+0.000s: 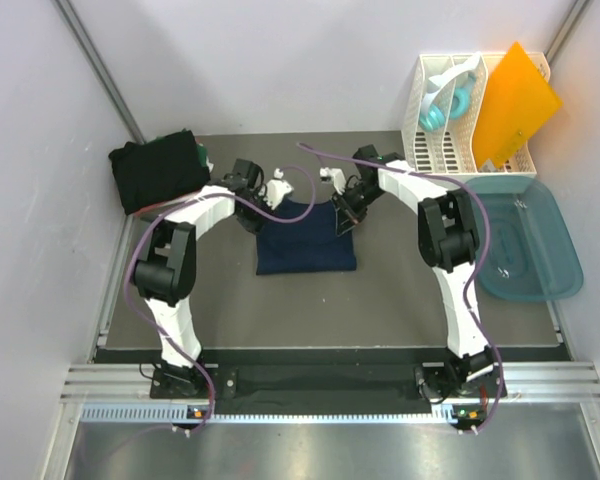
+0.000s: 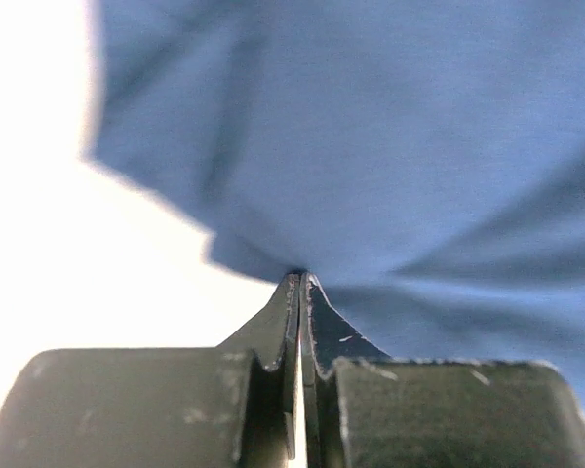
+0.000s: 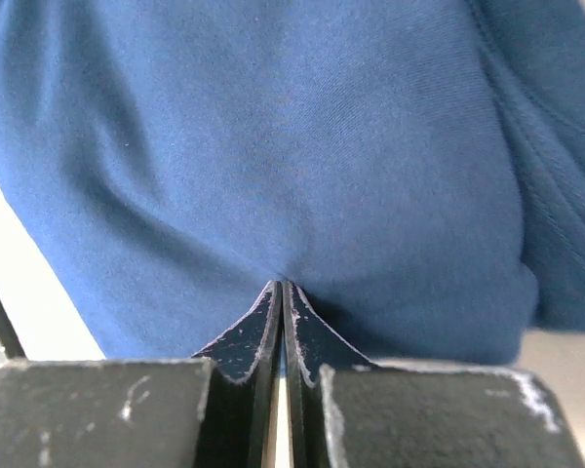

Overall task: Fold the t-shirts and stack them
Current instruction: Fold the long partially folded tshirt into a neat square, then put the neatly folded tshirt into the corner of the board with the left arm

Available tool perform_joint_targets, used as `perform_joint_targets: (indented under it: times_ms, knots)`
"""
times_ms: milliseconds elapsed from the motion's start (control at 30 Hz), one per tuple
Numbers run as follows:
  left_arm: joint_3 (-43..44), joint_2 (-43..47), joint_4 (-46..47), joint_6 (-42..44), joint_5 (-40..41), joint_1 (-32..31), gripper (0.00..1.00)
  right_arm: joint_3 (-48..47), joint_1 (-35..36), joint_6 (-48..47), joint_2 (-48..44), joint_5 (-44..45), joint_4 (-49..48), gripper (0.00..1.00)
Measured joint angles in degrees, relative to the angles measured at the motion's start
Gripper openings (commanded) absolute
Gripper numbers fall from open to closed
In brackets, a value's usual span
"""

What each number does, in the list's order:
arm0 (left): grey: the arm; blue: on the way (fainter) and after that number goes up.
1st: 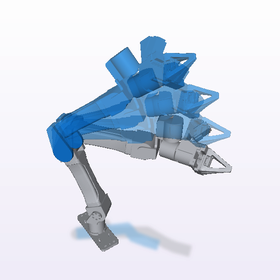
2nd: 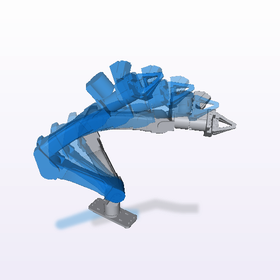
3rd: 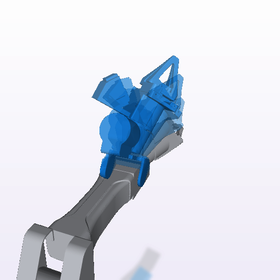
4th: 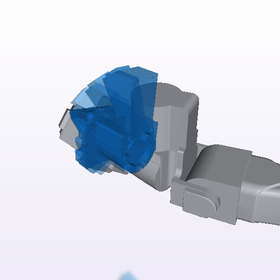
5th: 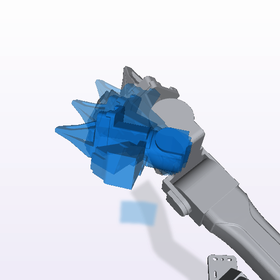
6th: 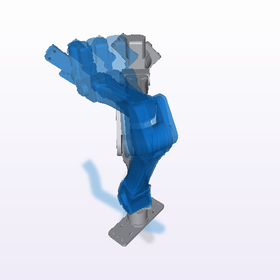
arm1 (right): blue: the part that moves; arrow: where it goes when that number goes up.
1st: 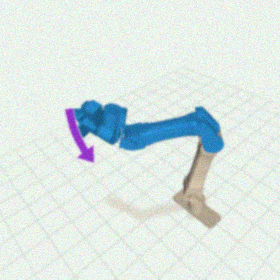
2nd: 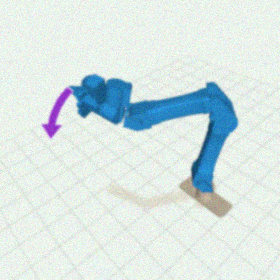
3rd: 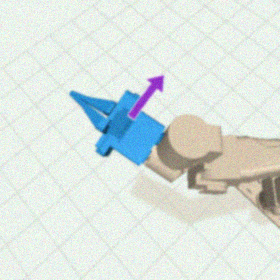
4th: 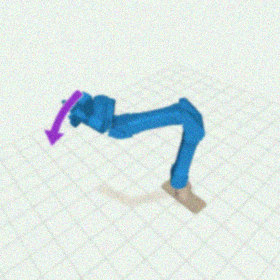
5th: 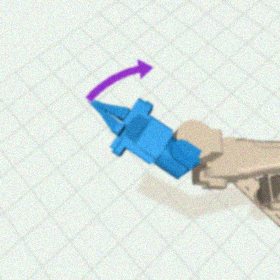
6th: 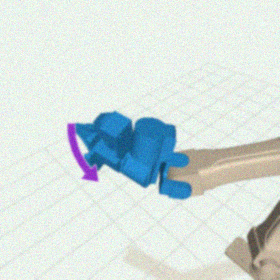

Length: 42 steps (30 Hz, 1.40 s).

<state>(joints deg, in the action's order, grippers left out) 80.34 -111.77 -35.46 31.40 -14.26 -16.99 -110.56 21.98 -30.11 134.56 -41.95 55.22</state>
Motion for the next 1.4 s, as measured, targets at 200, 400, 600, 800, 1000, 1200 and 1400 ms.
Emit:
perform_joint_targets:
  times_ms: [200,400,600,800,1000,1200,1400]
  knots:
    - [-0.83,5.99,5.53,0.11,6.45,0.87,0.00,2.29,0.00,0.17,-5.99,3.02,-1.36,0.27]
    - [-1.40,13.11,5.03,2.21,7.89,-2.84,0.65,7.74,0.00,-0.28,-19.04,7.43,-3.32,0.70]
    - [-13.03,26.18,6.73,5.11,10.82,-17.68,0.99,16.96,0.00,-4.96,-35.06,17.62,-4.85,0.77]
    - [-22.03,28.24,9.81,2.99,15.10,-26.82,0.99,20.92,-0.79,-10.91,-41.09,27.96,-2.99,0.80]
    - [-29.24,26.40,15.39,2.43,26.29,-31.19,0.99,20.57,-2.29,-12.41,-41.68,32.24,-0.48,0.79]
    - [-28.52,17.92,20.28,0.22,33.68,-34.93,0.99,17.31,-2.29,-12.44,-42.42,34.16,2.05,0.77]
    - [-26.75,14.69,25.18,-0.20,36.17,-35.12,0.99,14.51,-2.29,-13.11,-43.01,35.87,3.96,0.76]
